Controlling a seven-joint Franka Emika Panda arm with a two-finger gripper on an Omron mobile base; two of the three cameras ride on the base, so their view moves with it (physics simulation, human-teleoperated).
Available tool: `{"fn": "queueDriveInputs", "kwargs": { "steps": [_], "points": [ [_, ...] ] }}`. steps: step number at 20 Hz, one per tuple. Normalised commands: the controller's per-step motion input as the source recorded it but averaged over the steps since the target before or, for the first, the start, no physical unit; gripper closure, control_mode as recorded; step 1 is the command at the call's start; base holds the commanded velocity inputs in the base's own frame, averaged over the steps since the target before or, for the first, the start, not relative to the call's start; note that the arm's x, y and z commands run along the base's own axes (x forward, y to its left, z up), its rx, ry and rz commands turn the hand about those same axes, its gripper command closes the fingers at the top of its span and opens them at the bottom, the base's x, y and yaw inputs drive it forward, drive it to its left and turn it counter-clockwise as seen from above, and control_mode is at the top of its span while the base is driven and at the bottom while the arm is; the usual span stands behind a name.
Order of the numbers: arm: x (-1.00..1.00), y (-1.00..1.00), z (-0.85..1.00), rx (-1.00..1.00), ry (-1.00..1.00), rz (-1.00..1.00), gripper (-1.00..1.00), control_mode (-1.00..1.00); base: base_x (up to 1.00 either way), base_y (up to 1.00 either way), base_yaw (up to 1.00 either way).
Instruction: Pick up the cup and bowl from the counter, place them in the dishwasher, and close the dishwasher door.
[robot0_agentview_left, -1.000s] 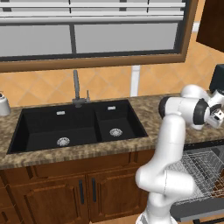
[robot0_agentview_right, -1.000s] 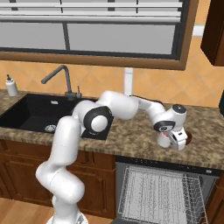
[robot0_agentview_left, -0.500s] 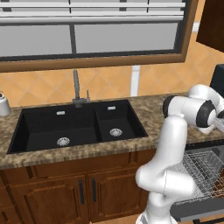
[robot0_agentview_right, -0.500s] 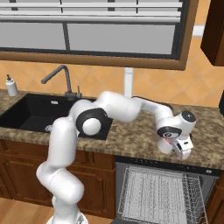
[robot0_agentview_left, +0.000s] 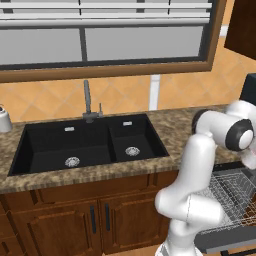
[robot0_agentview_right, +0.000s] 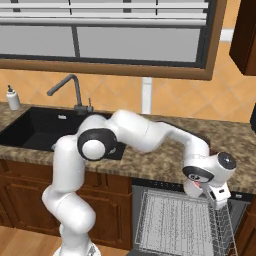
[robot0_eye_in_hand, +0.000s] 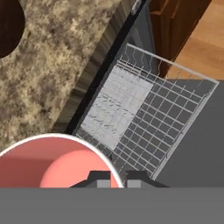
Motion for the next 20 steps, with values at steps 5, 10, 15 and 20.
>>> {"fn": "queueDriveInputs", "kwargs": {
  "steps": [5,10,15,20],
  "points": [
    [-0.25,-0.32,-0.54,0.01,0.00,0.00,1.00,-1.00,0.00,0.00,0.00],
    [0.02,-0.21,-0.48,0.04,0.00,0.00,1.00,-1.00,0.00,0.00,0.00],
    [0.10,-0.20,-0.45,0.05,0.00,0.00,1.00,-1.00,0.00,0.00,0.00],
    [0.35,-0.15,-0.51,0.08,0.00,0.00,1.00,-1.00,0.00,0.00,0.00]
  ]
}}
